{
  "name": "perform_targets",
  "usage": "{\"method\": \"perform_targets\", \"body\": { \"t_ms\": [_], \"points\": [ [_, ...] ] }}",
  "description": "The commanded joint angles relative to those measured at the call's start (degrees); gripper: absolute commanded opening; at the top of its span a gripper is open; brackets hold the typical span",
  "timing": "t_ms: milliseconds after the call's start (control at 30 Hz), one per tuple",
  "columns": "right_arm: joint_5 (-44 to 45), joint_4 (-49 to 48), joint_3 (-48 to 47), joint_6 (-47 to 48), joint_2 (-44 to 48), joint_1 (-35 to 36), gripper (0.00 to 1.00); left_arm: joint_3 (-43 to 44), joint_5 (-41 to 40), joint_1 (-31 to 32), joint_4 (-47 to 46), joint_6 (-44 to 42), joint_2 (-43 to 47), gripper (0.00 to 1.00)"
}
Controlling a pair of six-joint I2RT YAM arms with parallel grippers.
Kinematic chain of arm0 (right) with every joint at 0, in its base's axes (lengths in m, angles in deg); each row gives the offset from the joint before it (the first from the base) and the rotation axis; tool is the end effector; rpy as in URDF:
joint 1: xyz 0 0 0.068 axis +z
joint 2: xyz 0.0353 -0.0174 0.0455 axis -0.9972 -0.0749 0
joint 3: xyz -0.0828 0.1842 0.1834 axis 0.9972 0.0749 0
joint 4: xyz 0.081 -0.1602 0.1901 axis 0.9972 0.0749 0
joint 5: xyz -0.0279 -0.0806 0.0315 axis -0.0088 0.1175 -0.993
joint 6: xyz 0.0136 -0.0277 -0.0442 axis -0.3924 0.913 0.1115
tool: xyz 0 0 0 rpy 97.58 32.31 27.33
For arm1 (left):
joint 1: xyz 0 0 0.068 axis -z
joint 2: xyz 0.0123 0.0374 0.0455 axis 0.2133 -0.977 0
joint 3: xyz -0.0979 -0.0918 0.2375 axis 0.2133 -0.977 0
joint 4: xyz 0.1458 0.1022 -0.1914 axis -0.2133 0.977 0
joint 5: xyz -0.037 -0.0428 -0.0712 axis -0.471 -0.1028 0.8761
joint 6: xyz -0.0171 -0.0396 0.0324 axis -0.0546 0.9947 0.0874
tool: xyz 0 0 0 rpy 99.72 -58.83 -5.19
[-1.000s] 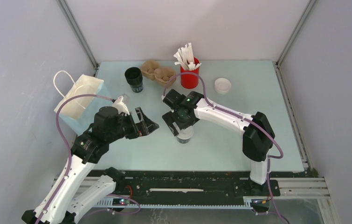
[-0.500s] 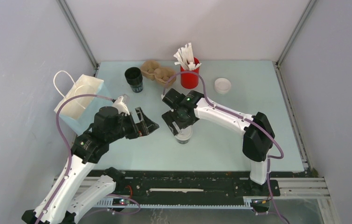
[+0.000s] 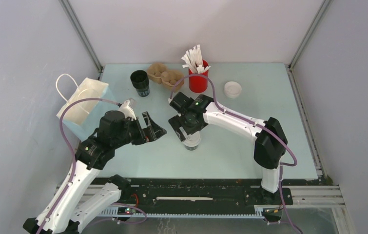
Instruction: Pack the takeout coffee
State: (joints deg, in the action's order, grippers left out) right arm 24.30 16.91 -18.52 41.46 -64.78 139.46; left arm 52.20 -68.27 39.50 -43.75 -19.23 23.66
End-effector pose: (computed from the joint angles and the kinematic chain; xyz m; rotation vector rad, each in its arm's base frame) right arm 0.2359 0.3162 0.2723 -0.9322 2.6337 0.1641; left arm 0.1192 -0.0692 0.3403 -0.1269 2.2419 -0.8784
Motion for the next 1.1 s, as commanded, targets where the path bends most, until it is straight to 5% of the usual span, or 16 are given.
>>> {"method": "perform_targets", "body": {
  "t_ms": [0,467,800,1067],
  "points": [
    [-0.69,-1.47,0.06,-0.79,-0.27,0.47,1.0,-0.76,0.68,-0.2,-0.22,-0.87,0.57,1.0],
    [0.97,-1.55,1.58,-0.94,-1.35,0.39,0.97,-0.71,0.14,-0.2,0.34,-0.96,1.0,1.0],
    [3.65,-1.42,2.48,-3.33,2.09,-0.96,0.85,-0.28,0.05,-0.2,0.66,-1.05,0.96,1.0],
    [9.96,-3.63,15.01,-5.49,13.43,-14.06,0.84,-0.26,0.38,-0.2,0.62,-1.29,0.84,1.0]
  ]
}}
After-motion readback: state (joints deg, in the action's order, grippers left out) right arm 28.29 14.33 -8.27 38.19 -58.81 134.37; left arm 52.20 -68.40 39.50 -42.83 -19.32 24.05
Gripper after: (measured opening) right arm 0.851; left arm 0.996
